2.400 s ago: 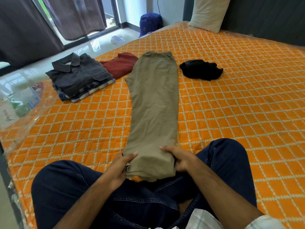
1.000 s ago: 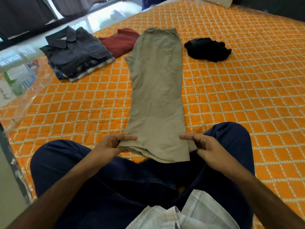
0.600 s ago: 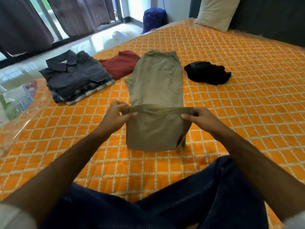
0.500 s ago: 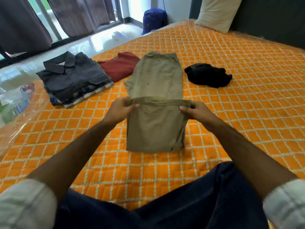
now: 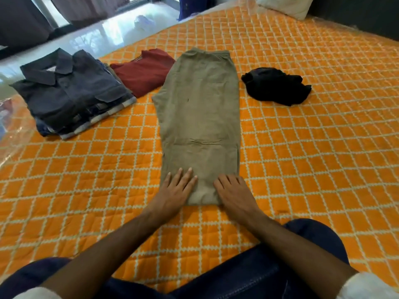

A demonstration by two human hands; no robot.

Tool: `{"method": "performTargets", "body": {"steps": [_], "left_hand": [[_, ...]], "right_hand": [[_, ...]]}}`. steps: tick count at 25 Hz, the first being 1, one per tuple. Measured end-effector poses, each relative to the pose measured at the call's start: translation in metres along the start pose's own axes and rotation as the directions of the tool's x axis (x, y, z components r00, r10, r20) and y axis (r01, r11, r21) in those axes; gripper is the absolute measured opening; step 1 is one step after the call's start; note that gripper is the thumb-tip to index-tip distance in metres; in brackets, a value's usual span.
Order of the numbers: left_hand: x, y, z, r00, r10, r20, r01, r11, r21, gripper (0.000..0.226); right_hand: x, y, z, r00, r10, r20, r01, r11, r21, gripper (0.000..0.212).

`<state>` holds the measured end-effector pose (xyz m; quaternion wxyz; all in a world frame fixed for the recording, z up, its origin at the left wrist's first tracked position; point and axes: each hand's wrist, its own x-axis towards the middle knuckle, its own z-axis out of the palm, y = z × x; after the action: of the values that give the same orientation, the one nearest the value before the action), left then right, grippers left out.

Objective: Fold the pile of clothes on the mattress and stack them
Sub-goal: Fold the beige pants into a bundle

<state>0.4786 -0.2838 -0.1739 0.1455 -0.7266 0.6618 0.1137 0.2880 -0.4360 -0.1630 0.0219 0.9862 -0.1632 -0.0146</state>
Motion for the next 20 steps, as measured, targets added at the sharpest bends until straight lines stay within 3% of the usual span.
{"method": "performTargets", "body": {"steps": [3,6,9,11,13,17,20], "left_hand": [[0.003,-0.016,0.001,1.000,-0.007,-0.002,0.007,1.000,-0.004,0.060],[-0.003,-0.014,-0.010,0.999,0.007,0.052,-0.003,0.997,-0.072,0.076],[-0.007,-0.011,-0.025,0.997,0.007,0.075,0.003,0.990,-0.137,0.078],[-0.007,-0.016,-0.036,0.994,0.047,0.095,-0.022,0.969,-0.248,0.083],[-0.008,-0.028,-0.050,0.990,0.131,0.054,-0.098,0.907,-0.409,0.072],[-0.003,-0.056,-0.078,0.993,0.108,-0.044,-0.116,0.874,-0.472,0.068],[0.003,-0.051,-0.088,0.984,0.172,-0.038,-0.174,0.915,-0.364,0.064]], "right_hand": [[-0.018,0.034,-0.007,0.976,-0.195,-0.095,0.188,0.979,-0.079,0.013],[-0.040,0.056,-0.020,0.926,-0.378,0.004,0.377,0.921,-0.100,0.025],[-0.042,0.043,-0.026,0.894,-0.448,0.002,0.446,0.890,-0.098,0.035],[-0.032,0.022,-0.025,0.856,-0.516,-0.027,0.511,0.853,-0.107,0.024],[-0.021,0.010,-0.028,0.829,-0.554,-0.071,0.541,0.828,-0.145,0.011],[-0.020,0.024,-0.035,0.778,-0.625,-0.061,0.556,0.730,-0.398,0.027],[-0.027,0.046,-0.057,0.700,-0.696,0.162,0.704,0.633,-0.323,0.009]]}}
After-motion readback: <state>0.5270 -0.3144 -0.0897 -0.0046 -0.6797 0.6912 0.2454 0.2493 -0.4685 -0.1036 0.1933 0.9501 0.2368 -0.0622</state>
